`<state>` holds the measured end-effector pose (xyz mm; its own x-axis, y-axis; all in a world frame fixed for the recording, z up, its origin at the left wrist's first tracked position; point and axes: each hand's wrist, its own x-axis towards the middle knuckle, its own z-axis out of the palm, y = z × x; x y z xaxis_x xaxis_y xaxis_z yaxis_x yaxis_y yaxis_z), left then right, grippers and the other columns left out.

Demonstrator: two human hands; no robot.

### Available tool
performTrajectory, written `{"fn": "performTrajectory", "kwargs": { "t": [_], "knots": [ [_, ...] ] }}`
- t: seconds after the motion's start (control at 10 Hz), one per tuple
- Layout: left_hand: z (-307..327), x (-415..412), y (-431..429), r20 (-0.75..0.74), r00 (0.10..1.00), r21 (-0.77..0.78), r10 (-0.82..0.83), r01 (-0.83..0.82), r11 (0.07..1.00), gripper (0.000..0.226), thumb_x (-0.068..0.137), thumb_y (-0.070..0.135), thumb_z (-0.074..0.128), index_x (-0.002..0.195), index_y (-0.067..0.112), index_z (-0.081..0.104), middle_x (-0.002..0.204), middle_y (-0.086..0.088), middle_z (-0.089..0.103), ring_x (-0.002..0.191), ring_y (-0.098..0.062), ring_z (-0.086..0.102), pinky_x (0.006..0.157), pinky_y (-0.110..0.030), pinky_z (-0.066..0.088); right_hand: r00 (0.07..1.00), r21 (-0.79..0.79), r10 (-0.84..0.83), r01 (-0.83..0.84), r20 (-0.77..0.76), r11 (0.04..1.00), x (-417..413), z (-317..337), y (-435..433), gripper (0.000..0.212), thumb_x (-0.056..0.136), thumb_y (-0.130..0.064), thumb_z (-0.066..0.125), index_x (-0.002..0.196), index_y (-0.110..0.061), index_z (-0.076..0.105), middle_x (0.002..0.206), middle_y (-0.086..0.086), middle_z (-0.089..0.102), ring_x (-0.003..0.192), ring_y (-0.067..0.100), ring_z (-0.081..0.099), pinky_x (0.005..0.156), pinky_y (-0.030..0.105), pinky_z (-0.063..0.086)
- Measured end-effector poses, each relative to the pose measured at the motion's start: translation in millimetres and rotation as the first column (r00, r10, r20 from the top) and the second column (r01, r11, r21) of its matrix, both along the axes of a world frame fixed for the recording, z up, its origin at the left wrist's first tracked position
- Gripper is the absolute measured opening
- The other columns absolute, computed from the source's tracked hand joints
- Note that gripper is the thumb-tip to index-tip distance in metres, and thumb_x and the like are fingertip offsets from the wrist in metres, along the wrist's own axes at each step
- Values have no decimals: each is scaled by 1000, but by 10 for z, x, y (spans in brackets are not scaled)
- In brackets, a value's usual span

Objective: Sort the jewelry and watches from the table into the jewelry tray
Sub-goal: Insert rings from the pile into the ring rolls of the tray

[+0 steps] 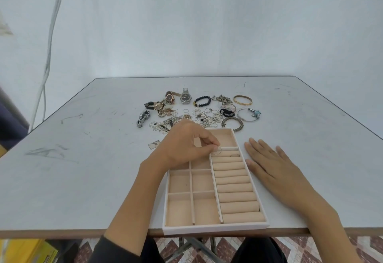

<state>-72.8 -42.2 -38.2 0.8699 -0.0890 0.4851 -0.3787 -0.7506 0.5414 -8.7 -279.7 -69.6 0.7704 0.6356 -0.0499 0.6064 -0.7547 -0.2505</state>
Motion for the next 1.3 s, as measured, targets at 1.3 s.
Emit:
{"fn": "performTrajectory", "kwargs": {
  "t": [1.3],
  "knots": [
    [-69,69,-32,-77,996,58,-34,39,998,5,80,30,75,83,27,76,80,15,71,81,-6,59,85,-16,37,1000,49,-10,10,-1,999,-13,-2,3,57,98,-50,16,151,-34,5,157,-21,-4,143,-4,-9,119,28,-8]
  ]
}}
